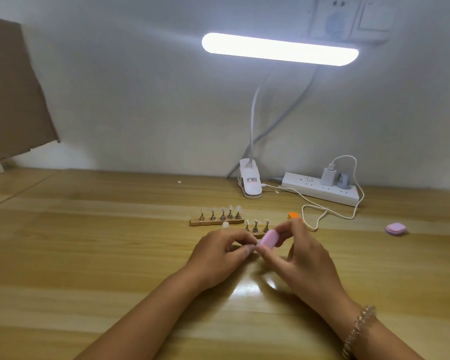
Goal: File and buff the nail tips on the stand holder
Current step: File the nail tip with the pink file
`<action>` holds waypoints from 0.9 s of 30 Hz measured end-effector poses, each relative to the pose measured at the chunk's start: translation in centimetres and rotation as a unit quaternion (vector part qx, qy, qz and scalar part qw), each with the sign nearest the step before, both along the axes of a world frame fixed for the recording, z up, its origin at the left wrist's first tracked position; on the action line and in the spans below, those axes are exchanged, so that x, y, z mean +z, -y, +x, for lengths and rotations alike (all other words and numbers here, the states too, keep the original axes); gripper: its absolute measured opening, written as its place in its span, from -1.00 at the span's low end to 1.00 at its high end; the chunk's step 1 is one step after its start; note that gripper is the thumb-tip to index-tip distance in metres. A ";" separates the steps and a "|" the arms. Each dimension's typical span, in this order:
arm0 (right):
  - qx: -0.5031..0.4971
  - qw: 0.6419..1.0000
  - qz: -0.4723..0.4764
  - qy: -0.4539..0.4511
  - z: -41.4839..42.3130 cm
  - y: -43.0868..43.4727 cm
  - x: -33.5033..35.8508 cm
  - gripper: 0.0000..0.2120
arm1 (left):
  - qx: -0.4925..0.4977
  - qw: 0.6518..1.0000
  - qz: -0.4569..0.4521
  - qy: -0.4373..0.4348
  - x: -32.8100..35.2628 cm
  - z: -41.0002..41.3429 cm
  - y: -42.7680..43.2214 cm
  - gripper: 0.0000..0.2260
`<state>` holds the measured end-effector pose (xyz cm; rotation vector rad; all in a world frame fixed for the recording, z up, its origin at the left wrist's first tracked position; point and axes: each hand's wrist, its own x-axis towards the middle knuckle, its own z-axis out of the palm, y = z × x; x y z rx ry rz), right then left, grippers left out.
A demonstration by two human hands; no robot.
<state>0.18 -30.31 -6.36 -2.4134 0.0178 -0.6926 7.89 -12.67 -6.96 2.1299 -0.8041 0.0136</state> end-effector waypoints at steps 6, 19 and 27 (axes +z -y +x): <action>-0.001 1.000 -0.016 -0.010 0.4 -0.2 0.2 -0.64 | -0.001 1.000 0.013 -0.002 0.0 0.0 0.0 -0.85; 0.010 1.000 -0.008 -0.007 0.0 -0.3 0.5 -0.67 | -0.006 1.000 0.001 -0.004 0.1 -0.1 0.0 -0.85; 0.030 1.000 -0.005 0.002 0.0 -0.4 0.4 -0.63 | -0.002 1.000 0.007 -0.007 0.2 0.0 0.1 -0.86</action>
